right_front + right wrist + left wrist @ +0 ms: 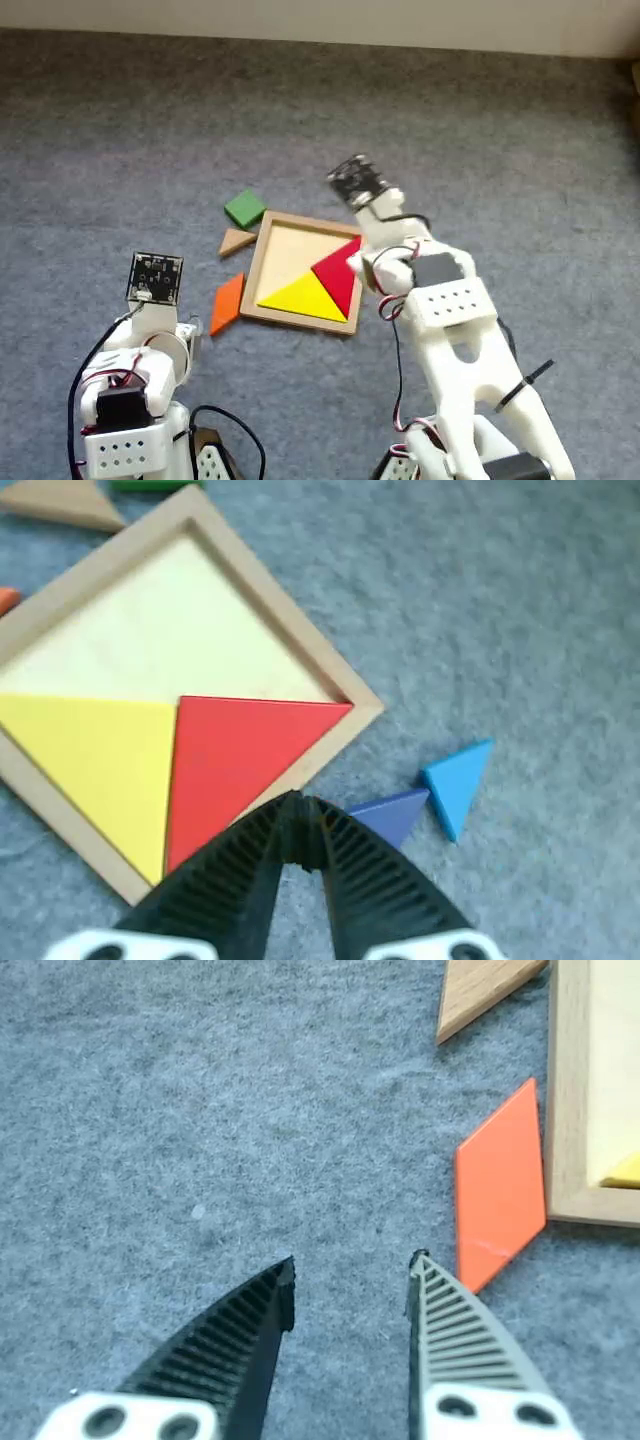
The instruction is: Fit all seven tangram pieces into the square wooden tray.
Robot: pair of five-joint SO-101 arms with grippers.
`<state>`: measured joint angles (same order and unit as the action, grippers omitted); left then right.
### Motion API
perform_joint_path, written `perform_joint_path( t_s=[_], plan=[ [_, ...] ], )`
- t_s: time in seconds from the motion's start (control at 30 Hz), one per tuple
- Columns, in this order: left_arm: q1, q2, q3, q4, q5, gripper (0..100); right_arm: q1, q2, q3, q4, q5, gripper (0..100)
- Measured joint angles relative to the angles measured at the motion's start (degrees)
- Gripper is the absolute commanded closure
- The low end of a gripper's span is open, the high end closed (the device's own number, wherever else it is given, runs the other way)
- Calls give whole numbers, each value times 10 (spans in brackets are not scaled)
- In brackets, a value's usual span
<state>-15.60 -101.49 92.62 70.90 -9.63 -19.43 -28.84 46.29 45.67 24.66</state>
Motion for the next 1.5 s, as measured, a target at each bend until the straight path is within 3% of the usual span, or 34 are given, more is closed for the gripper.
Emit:
perform_joint_path(
  t_s=[0.1,0.2,0.53,0.83,1.03,1.4,1.5],
  plan=[
    [0,0,0,0,0,807,17,56,-29,-2,-48,784],
    [0,0,0,0,0,807,35,130,-68,-2,-83,769],
    [0,0,0,0,0,807,78,338,-247,0,-90,740],
    [0,0,0,0,0,807,82,504,-449,118,-90,731],
    [0,0,0,0,0,807,80,549,-519,183,-90,731],
    [0,0,0,0,0,809,79,579,-530,209,-90,734],
    [0,0,0,0,0,809,80,579,-530,209,-90,783]
  ],
)
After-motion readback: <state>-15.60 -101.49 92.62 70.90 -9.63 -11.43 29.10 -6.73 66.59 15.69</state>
